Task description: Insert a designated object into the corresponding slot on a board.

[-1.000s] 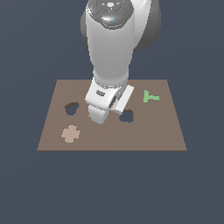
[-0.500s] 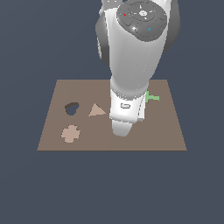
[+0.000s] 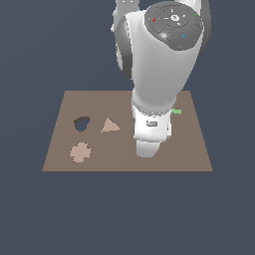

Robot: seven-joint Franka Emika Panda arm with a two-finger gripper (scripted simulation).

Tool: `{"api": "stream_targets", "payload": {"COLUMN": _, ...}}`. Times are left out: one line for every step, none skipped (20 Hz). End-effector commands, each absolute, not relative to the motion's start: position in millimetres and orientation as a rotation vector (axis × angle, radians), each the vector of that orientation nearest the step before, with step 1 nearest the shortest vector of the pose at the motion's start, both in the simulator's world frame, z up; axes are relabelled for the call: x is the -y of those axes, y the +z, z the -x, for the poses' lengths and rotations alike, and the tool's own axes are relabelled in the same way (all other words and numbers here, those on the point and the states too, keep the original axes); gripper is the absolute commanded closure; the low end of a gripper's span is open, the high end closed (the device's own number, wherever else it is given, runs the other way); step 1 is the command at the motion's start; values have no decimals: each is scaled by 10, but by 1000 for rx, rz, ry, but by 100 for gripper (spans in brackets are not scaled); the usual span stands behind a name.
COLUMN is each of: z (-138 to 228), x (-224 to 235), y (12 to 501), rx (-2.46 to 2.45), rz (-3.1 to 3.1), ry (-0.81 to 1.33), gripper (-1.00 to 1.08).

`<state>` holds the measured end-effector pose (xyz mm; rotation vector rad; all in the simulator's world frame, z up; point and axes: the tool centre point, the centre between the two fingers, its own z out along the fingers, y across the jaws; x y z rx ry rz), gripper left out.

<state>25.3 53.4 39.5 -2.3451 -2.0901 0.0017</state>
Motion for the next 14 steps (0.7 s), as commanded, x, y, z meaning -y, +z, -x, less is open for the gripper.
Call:
{"api": "stream_targets", "payload": {"z": -251, "x": -536, "y": 354, "rx": 2093, "rz": 2344, "ry": 1, "gripper": 108}}
{"api": "stream_targets", "payload": {"z": -250, "x": -538, "y": 327, "rx": 2095, "rz": 2342, "ry": 0, "gripper": 108}}
{"api": "stream_targets", "payload": {"z": -250, "x": -538, "y": 310, "rx": 2096, "rz": 2342, "ry": 0, "gripper": 108}}
{"api": "stream_targets", "payload": {"z": -250, "x": -537, "y": 304, "rx": 2096, "rz": 2342, "ry": 0, "gripper": 108}}
{"api": "stream_targets", "payload": {"z": -250, "x": -537, "y": 304, "rx": 2096, "rz": 2342, "ry": 0, "gripper": -92}}
{"api": "stream_targets", "payload": {"z": -250, "x": -537, "y": 304, "rx": 2096, "rz": 2342, "ry": 0, "gripper": -92}}
{"api": "stream_targets", "payload": {"z": -250, "x": -537, "y": 304, "rx": 2096, "rz": 2342, "ry": 0, "gripper": -92}}
{"api": "stream_targets", "payload": {"z": -250, "x": -537, "y": 304, "rx": 2096, "rz": 2342, "ry": 0, "gripper": -92}}
{"api": "stream_targets", "payload": {"z": -250, "x": -537, "y": 304, "rx": 2096, "rz": 2342, "ry": 0, "gripper": -92}}
{"api": "stream_targets", "payload": {"z": -250, "x": -537, "y": 304, "rx": 2096, "rz": 2342, "ry": 0, "gripper": -92}}
{"api": "stream_targets", "payload": {"z": -250, "x": -537, "y": 304, "rx": 2096, "rz": 2342, "ry": 0, "gripper": -92}}
{"api": "stream_targets", "payload": {"z": -250, "x": -537, "y": 304, "rx": 2096, "rz": 2342, "ry": 0, "gripper": -92}}
{"api": "stream_targets", "payload": {"z": -250, "x": -537, "y": 304, "rx": 2096, "rz": 2342, "ry": 0, "gripper": -92}}
{"api": "stream_targets", "payload": {"z": -250, "x": -537, "y": 304, "rx": 2096, "rz": 2342, "ry": 0, "gripper": -92}}
